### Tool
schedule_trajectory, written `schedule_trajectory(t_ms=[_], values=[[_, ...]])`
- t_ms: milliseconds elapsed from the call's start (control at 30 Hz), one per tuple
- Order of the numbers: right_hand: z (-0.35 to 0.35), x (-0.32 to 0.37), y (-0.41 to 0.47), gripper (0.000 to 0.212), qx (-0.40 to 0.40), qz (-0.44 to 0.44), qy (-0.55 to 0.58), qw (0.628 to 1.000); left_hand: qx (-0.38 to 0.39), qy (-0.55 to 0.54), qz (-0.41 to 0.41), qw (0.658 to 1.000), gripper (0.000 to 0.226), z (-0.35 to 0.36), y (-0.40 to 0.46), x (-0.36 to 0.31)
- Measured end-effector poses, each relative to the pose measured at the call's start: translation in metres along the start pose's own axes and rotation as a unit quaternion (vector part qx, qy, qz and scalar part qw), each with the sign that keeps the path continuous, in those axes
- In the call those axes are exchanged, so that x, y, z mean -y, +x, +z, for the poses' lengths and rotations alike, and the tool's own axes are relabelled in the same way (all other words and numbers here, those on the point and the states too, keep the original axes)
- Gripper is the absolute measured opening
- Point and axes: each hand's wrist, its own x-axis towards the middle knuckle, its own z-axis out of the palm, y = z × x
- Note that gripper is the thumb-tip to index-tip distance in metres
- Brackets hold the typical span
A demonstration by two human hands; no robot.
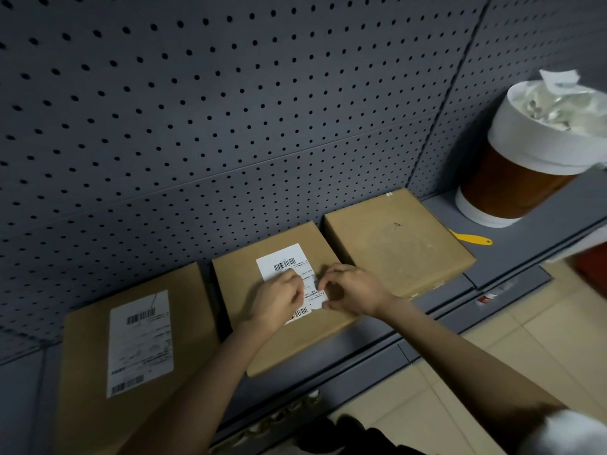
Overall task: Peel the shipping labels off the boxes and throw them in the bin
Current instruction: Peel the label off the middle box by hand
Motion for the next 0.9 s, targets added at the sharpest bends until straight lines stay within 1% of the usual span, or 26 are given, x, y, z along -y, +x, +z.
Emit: schedule_trajectory(t_ms=[67, 133, 200, 267, 333, 400, 467, 533, 633, 700, 767, 833, 900], values=[[-0.001, -0.001, -0.001, 0.039, 0.005, -0.005, -0.005, 1.0, -0.002, -0.008, -0.006, 1.0, 0.007, -0.003, 0.002, 0.003], [-0.003, -0.002, -0.001, 0.04, 0.004, -0.01, -0.004, 1.0, 0.014, -0.025, 0.015, 0.999, 0.016, -0.005, 0.0, 0.004], [-0.003, -0.003, -0.002, 0.04, 0.001, -0.01, 0.003, 1.0, 0.033, -0.011, 0.04, 0.999, 0.025, -0.003, -0.005, 0.002], [-0.003, -0.005, -0.003, 0.041, 0.002, -0.012, 0.016, 1.0, 0.032, 0.009, 0.048, 0.998, 0.022, 0.002, -0.01, -0.002], [-0.004, -0.007, -0.003, 0.043, 0.006, -0.011, 0.024, 1.0, 0.016, 0.012, 0.051, 0.998, 0.012, 0.005, -0.009, -0.006], [-0.005, -0.008, -0.004, 0.045, 0.012, -0.011, 0.023, 1.0, 0.016, 0.022, 0.059, 0.998, 0.006, 0.005, -0.007, -0.009], [-0.006, -0.008, -0.004, 0.046, 0.016, -0.011, 0.022, 1.0, 0.043, 0.055, 0.058, 0.996, 0.009, 0.006, -0.005, -0.011], [-0.006, -0.008, -0.004, 0.046, 0.017, -0.011, 0.02, 1.0, 0.056, 0.077, 0.039, 0.995, 0.012, 0.009, -0.004, -0.012], [-0.006, -0.007, -0.004, 0.048, 0.015, -0.004, 0.021, 1.0, 0.039, 0.027, -0.032, 0.998, 0.015, 0.012, 0.004, -0.012], [-0.005, -0.007, -0.003, 0.05, 0.016, -0.004, 0.025, 1.0, 0.018, -0.021, -0.07, 0.997, 0.009, 0.01, 0.009, -0.009], [-0.004, -0.009, -0.002, 0.053, 0.017, -0.005, 0.027, 0.999, 0.014, -0.061, -0.059, 0.996, 0.006, 0.01, 0.008, -0.003], [-0.004, -0.01, -0.002, 0.055, 0.015, -0.003, 0.03, 0.999, 0.018, -0.098, -0.044, 0.994, 0.014, 0.009, 0.002, 0.002], [-0.004, -0.01, -0.002, 0.056, 0.008, -0.005, 0.032, 0.999, 0.027, -0.13, -0.059, 0.989, 0.022, 0.005, -0.003, 0.003]])
